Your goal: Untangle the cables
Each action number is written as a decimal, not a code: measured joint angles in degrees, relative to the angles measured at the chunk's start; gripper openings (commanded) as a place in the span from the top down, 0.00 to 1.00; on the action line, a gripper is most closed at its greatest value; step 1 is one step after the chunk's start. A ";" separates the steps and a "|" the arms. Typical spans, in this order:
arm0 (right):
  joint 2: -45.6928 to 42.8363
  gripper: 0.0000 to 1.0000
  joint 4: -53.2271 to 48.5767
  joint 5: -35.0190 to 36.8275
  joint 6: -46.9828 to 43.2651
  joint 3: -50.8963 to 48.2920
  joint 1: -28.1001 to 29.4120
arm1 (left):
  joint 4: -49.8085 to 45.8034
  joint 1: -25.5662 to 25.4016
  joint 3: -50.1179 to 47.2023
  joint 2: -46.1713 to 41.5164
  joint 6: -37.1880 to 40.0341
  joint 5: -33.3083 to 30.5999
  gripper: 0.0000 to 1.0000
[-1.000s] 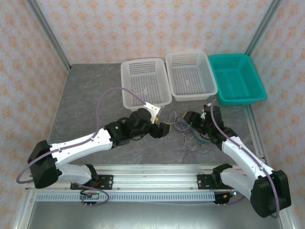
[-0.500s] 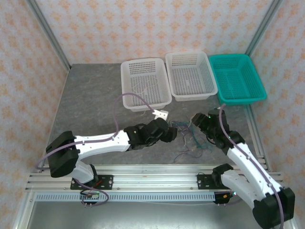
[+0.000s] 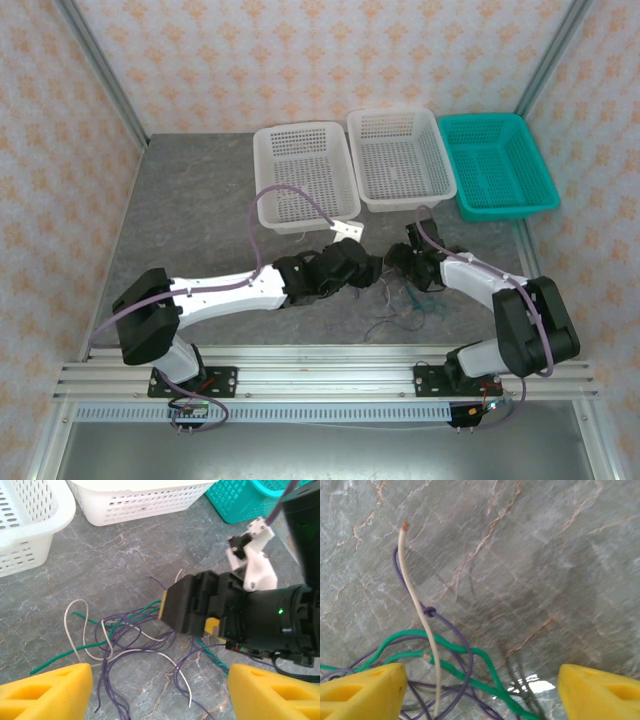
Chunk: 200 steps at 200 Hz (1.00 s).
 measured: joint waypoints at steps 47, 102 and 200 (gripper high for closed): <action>-1.16 1.00 3.82 2.91 -1.46 -3.41 -0.37 | -0.09 0.00 -2.25 -2.19 -0.87 -1.09 0.27; -24.65 1.00 12.90 4.07 -25.40 -6.73 3.54 | -2.05 0.70 -3.32 -10.01 -2.60 -1.01 0.26; -25.70 1.00 17.46 5.53 -64.98 -4.94 12.61 | -2.47 7.63 -4.81 -22.27 -9.05 12.41 0.37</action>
